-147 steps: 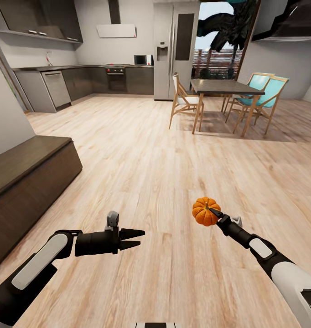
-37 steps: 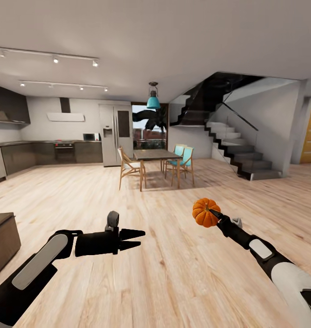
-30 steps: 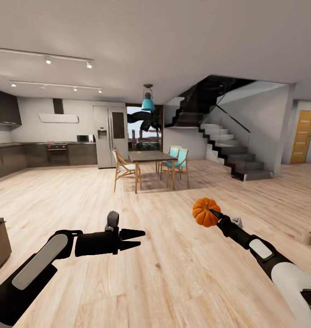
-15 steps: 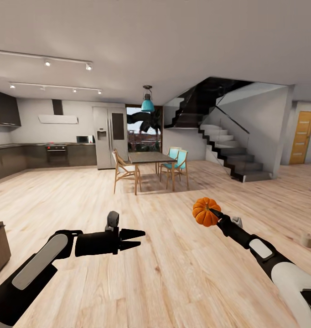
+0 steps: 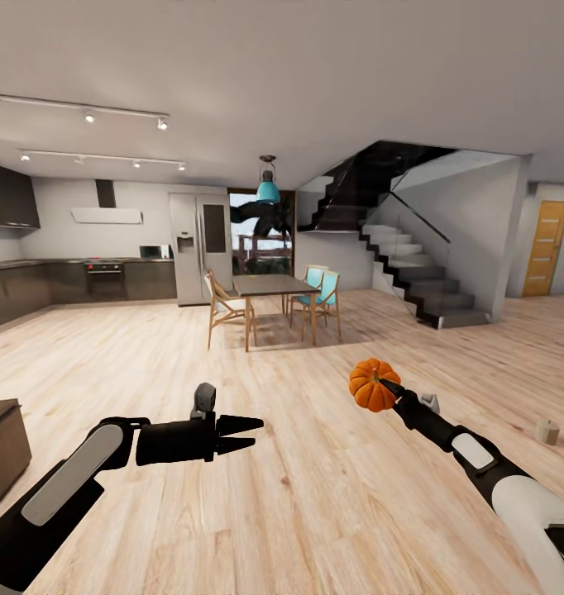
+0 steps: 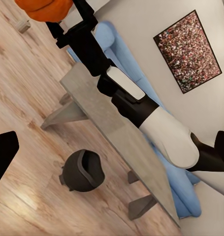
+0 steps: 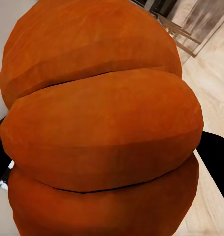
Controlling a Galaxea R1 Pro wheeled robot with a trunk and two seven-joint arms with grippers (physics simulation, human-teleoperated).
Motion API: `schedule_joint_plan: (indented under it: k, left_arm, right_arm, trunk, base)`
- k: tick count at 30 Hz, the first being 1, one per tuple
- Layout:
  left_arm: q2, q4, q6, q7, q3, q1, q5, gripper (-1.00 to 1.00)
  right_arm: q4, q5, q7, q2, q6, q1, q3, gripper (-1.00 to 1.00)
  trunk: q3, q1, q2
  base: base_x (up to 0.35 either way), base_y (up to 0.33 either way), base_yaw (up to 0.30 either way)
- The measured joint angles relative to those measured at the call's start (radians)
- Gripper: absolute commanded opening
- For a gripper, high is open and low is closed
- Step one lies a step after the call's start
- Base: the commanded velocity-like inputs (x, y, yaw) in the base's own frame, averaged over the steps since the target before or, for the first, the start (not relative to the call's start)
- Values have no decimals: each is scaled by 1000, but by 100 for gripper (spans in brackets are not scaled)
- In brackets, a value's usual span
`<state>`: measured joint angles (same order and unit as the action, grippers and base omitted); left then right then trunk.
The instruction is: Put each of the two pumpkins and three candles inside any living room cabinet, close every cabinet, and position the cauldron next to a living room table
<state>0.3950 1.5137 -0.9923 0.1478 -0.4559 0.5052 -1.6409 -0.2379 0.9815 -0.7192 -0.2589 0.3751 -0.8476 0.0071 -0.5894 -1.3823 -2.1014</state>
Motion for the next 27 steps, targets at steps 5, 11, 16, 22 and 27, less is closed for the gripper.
schedule_joint_plan:
  k: [5,11,16,22,27]
  left_arm:
    - [0,0,0,0,0,0,0,100]
    - [0,-1,-1,1,1,0,-1,100]
    - [0,-1,0,1,2,0,-3,100]
    - [0,-1,0,1,2,0,-4,100]
    - [0,-1,0,1,2,0,-4,100]
  right_arm:
    - [-1,0,-1,0,0,0,0,-100]
    - [-7,-1,-3,0,0,0,-2,-100]
    - [-7,-2,-1,0,0,0,-1,-100]
    - [-8,-1,0,0,0,0,-2,-100]
    - [-7,-2,0,0,0,0,-1,-100]
  trunk:
    - [12,19,35]
    - [27,39,70]
    - [27,39,70]
    - [37,50,91]
    - [54,69,126]
  base:
    - [-5,0,0]
    - [0,0,0]
    - [0,0,0]
    - [0,0,0]
    - [0,0,-166]
